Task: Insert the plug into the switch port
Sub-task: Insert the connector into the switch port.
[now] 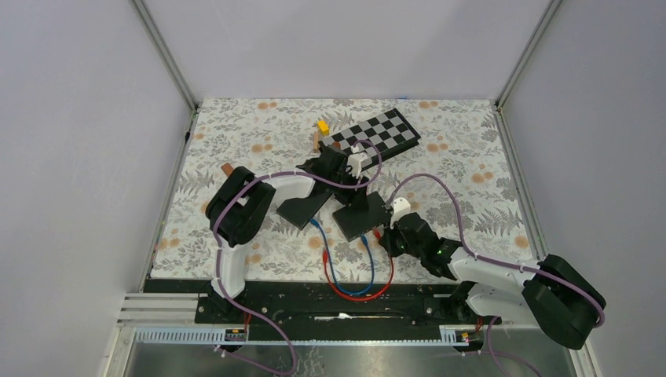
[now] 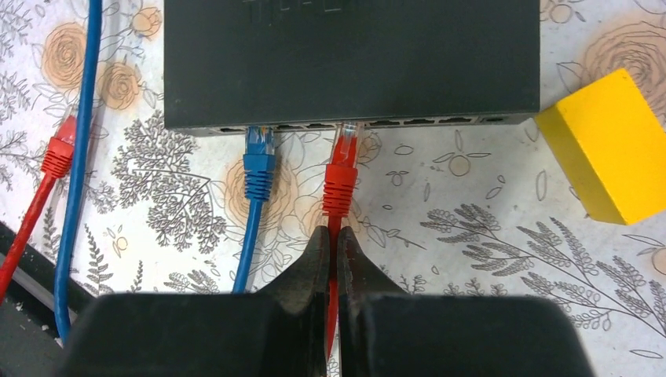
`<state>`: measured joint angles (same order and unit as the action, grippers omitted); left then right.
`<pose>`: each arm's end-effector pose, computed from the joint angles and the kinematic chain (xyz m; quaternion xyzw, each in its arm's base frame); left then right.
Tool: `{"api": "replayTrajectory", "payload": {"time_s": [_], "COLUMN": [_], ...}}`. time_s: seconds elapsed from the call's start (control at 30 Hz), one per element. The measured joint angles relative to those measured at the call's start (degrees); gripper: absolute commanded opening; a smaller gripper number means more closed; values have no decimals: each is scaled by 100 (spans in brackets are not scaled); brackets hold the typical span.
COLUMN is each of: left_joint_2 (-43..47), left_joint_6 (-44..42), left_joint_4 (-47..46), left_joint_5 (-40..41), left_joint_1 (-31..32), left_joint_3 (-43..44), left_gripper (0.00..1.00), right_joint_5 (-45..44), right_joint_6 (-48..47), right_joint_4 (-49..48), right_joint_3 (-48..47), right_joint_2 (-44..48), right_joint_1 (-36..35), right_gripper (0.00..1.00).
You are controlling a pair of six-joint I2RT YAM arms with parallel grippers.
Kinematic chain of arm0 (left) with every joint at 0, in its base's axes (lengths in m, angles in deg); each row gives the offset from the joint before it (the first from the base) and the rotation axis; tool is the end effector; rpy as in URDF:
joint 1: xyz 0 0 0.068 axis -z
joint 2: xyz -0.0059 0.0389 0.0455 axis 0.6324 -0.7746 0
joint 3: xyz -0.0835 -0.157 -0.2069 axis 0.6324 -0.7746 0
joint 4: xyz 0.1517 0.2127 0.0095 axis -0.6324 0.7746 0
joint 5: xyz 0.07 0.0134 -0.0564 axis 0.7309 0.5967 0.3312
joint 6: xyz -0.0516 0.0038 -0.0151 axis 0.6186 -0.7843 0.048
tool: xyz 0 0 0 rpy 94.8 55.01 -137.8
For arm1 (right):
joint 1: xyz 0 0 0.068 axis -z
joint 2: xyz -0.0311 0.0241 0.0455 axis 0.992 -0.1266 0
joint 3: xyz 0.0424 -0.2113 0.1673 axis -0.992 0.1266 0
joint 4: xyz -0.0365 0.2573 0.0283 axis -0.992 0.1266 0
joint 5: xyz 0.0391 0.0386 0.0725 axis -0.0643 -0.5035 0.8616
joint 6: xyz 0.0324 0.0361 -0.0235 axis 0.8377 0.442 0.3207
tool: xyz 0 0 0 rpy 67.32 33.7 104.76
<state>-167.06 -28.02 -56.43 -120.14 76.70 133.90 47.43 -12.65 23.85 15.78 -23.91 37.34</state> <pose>0.3215 -0.2709 0.1456 0.3292 0.8367 -0.3785 0.2198 0.1447 0.1436 0.1512 -0.2022 0.8551 0.2245 0.4213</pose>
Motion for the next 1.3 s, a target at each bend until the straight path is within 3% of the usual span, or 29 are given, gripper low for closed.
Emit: {"api": "replayTrajectory", "payload": {"time_s": [0.43, 0.9, 1.3], "left_joint_2": [20, -96, -170], "left_joint_6": [-79, -66, -85], "left_joint_4": [160, 361, 380], "left_joint_5": [11, 59, 35], "left_joint_1": [33, 33, 15], "left_joint_3": [59, 267, 361], "left_gripper": [64, 58, 54], "right_joint_5": [-363, -1051, -901], "right_joint_6": [-22, 195, -184], "right_joint_4": [-280, -577, -896], "right_joint_3": [35, 243, 289], "right_joint_2": [-227, -219, -420], "right_joint_1": [-354, -374, -374], "right_gripper": [0, 0, 0]}}
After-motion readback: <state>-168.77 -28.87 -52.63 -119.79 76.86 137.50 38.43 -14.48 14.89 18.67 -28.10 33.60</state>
